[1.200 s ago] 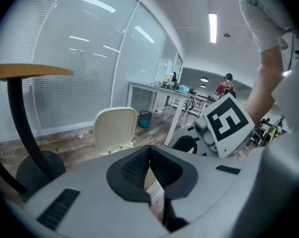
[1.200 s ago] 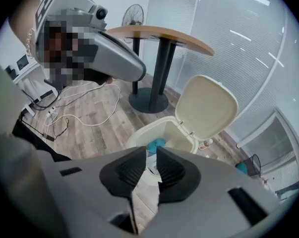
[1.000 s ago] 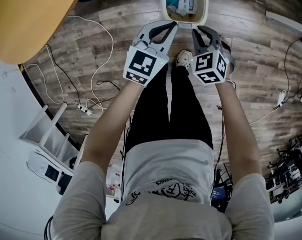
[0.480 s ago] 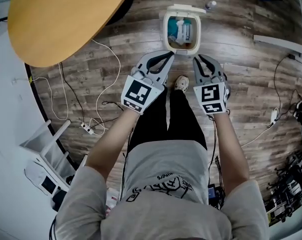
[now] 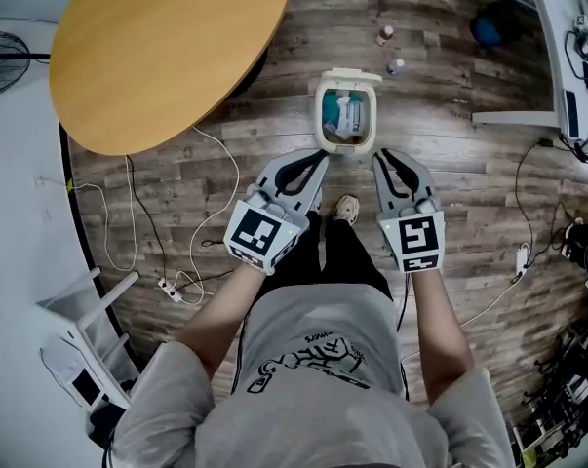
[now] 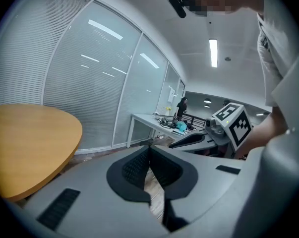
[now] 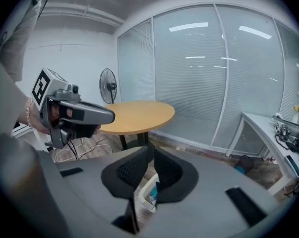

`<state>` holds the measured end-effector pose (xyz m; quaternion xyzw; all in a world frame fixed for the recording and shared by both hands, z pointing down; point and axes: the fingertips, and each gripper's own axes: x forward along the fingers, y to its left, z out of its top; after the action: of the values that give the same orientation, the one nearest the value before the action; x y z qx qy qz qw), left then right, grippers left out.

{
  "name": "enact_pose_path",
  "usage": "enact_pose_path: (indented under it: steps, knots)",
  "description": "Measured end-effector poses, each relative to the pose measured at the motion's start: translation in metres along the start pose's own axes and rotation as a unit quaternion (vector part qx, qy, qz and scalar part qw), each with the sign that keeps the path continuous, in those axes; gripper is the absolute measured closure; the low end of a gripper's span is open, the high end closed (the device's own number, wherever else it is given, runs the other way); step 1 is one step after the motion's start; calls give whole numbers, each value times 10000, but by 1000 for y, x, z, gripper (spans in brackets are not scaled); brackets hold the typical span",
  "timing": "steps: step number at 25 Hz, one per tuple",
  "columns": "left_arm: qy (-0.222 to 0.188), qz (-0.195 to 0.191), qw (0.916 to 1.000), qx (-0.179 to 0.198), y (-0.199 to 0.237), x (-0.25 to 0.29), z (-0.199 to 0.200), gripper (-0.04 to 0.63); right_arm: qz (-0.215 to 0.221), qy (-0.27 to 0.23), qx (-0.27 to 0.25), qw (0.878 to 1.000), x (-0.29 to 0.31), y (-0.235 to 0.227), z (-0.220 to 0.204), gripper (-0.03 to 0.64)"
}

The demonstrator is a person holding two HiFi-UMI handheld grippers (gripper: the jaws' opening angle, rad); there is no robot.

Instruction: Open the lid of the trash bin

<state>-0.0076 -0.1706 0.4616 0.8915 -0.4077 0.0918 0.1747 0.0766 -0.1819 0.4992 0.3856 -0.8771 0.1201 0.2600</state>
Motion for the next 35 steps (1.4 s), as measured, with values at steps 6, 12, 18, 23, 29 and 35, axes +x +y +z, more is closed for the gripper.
enact_pose_path:
  steps: [6,12,18,23,29,35]
  knots:
    - [-363,-118,9991,181,-25,-29,53,575,-84,-462,160,9988,-46,6,48,575]
    - [-637,-183,9976,210,-46,-59,97,575,-151,-879,278,9956,-88,15,90,577]
    - [-945,-283,9943,406,-70,-83,141,575,-218,-1263,132,9917,-126,18,128,581]
    - [-1168,-292,9915,500,-86,-99,173,575,-187,-1517,116,9882,-156,24,160,581]
    - [-1452,-327,9868,636,-95,-116,208,575,-245,-1825,8,9829,-181,30,195,584]
    - [-1579,-424,9841,699,-110,-122,231,575,-274,-1978,-33,9799,-204,32,216,591]
